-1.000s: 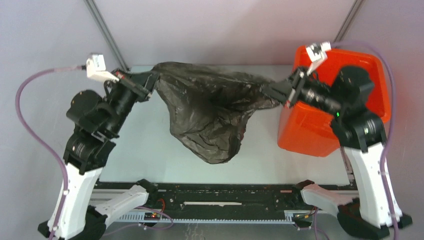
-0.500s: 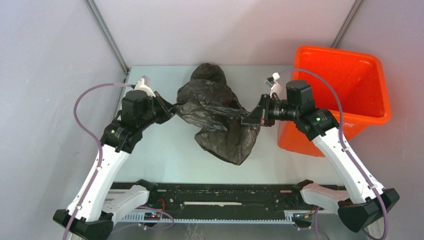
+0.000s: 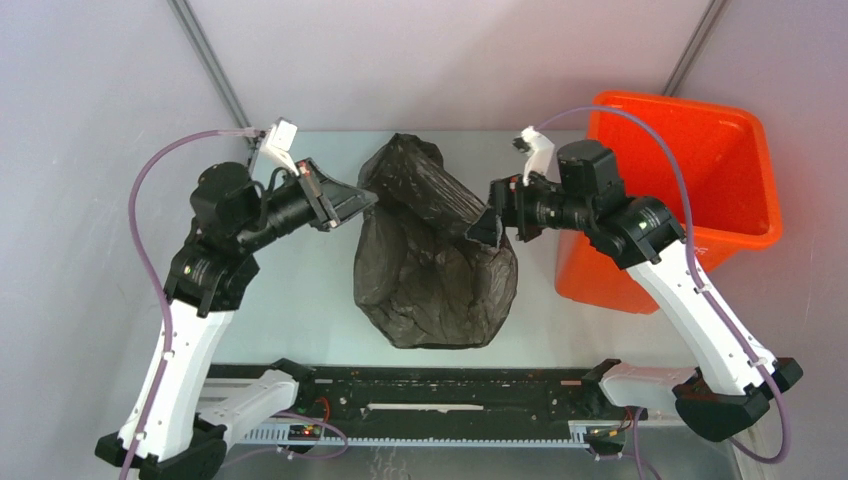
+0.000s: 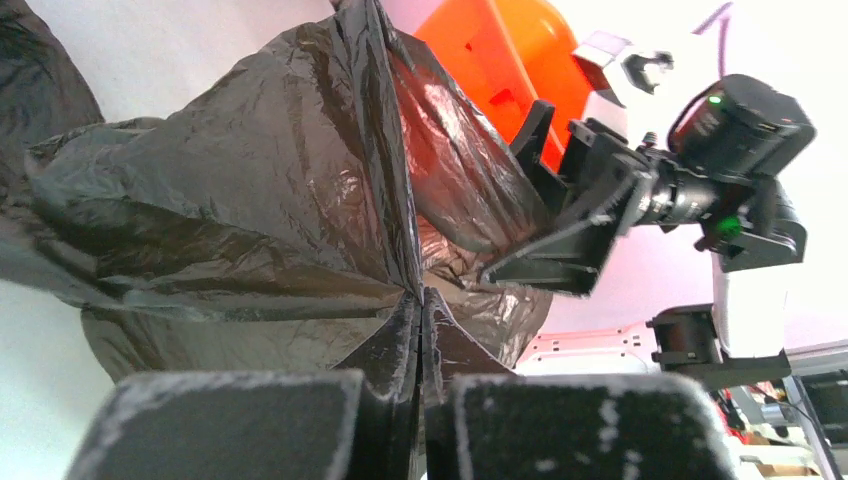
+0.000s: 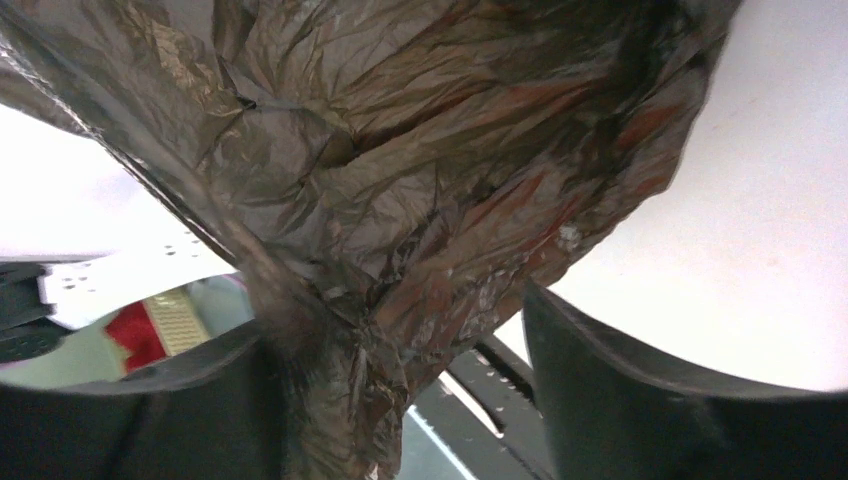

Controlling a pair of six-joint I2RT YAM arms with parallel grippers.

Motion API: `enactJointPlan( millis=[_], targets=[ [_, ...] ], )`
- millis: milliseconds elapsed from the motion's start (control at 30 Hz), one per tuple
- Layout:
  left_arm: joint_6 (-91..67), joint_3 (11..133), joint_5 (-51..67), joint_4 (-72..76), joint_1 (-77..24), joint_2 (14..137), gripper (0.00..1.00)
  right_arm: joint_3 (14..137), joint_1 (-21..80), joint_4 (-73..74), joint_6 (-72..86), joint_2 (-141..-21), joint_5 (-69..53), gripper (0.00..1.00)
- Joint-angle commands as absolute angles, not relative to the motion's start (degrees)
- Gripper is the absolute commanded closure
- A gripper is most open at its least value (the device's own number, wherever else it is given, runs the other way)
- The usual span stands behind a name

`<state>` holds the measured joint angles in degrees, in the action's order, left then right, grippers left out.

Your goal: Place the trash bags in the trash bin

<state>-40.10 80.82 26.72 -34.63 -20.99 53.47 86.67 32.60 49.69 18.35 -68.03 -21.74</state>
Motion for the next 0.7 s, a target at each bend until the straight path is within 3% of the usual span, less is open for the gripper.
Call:
enactJointPlan(
  millis=[0,200,500,667],
  targets=[
    [-39.6,84.8,33.2,-34.8,-21.1,57.7,1.0,92.0,38.4,50.1,5.9,-71.4,-16.5,0.03],
    [-33.4,93.5,32.6,-43.2,-21.1,62.9,1.0,100.2,39.9,50.7,2.3,-77.6,-19.5,0.03],
    [-33.9,93.8,32.6,-43.3,-21.2,63.4,1.0,104.2,41.8,52.2,7.7,-85.6,-9.8,0.07],
    [-34.9,95.2,33.3,-42.3,-21.4,65.1,1.0,102.1,49.0,49.1,8.2,-84.6,-4.3,0.08]
  ],
)
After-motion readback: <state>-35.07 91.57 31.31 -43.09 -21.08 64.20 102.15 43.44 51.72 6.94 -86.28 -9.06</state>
